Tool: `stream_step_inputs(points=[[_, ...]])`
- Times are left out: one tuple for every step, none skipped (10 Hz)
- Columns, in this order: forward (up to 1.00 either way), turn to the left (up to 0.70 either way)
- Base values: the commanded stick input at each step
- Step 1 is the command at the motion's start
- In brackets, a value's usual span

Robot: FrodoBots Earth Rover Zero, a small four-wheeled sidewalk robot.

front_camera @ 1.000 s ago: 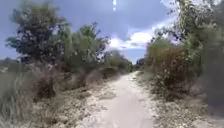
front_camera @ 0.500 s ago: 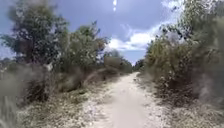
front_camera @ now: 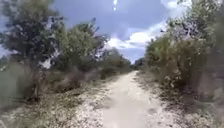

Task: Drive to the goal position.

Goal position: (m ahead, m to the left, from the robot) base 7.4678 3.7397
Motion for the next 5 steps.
stream_step_inputs(points=[[0.50,0.00],[0.50,0.00],[0.50,0.00],[0.50,0.00],[0.50,0.00]])
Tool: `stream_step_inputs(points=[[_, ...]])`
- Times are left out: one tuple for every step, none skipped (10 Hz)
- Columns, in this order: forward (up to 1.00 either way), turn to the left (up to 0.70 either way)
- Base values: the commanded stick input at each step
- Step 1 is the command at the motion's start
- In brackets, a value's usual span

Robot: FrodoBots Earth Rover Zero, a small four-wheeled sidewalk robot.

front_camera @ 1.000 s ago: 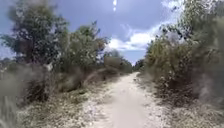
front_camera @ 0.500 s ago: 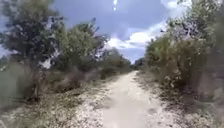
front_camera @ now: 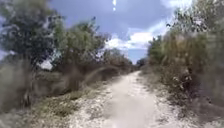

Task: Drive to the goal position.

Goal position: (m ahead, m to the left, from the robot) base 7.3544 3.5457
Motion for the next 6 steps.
stream_step_inputs(points=[[0.50,0.00],[0.50,0.00],[0.50,0.00],[0.50,0.00],[0.50,0.00],[0.50,0.00]])
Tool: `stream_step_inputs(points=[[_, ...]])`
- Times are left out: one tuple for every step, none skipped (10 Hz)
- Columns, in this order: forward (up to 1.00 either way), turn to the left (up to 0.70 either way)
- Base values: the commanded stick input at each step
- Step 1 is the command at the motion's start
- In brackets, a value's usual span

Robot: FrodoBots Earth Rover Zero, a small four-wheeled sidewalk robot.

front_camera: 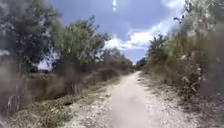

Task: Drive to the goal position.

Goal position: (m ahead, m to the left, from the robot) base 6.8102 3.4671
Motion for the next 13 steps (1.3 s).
stream_step_inputs(points=[[0.50,-0.28],[0.50,-0.50],[0.50,-0.50],[0.50,-0.50],[0.50,-0.21],[0.50,0.00],[0.50,0.00],[0.50,0.00],[0.50,0.00],[0.50,0.00],[0.50,0.00],[0.50,0.00],[0.50,0.00]])
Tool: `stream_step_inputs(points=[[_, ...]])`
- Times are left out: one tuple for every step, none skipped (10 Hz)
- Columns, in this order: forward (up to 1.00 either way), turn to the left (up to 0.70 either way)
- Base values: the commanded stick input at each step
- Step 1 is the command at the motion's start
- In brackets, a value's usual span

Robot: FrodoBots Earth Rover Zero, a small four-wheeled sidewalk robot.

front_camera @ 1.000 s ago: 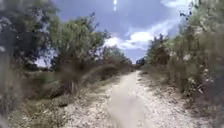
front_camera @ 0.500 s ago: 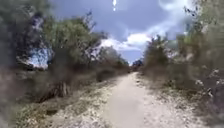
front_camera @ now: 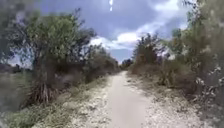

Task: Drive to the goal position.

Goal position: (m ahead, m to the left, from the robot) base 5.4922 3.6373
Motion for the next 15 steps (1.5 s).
stream_step_inputs(points=[[0.50,0.00],[0.50,0.00],[0.50,0.00],[0.50,0.00],[0.50,0.00],[0.50,0.00],[0.50,0.00],[0.50,0.00],[0.50,0.00],[0.50,0.00],[0.50,0.00],[0.50,0.00],[0.50,0.00],[0.50,0.00],[0.50,0.00]])
